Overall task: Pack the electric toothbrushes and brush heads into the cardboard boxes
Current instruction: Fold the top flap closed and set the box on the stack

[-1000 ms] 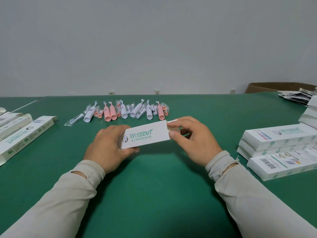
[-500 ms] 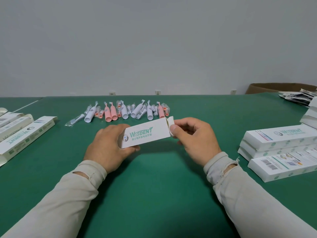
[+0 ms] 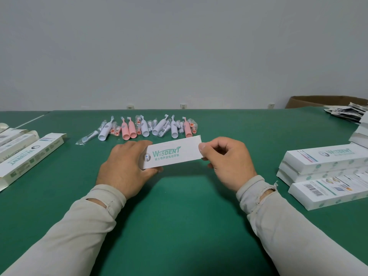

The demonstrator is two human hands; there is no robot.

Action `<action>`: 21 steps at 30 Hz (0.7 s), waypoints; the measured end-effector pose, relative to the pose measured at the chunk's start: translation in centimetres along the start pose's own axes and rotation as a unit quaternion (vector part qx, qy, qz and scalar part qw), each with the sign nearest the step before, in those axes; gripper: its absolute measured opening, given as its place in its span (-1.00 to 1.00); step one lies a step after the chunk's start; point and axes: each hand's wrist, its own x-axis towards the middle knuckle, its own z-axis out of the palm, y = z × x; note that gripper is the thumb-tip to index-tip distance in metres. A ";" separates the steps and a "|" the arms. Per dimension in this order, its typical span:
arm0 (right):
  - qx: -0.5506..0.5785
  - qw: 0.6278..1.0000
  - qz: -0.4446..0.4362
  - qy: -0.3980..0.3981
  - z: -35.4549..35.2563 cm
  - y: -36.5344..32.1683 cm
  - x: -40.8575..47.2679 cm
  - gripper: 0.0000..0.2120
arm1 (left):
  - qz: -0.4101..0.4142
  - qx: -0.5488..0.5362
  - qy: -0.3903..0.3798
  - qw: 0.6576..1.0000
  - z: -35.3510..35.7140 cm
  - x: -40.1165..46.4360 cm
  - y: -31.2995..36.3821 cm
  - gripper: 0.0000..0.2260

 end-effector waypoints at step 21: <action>0.078 0.989 0.118 0.041 -0.6 1.6 1.1 -0.72 | 0.079 -0.115 -0.083 0.987 -1.4 0.2 -2.1 -0.50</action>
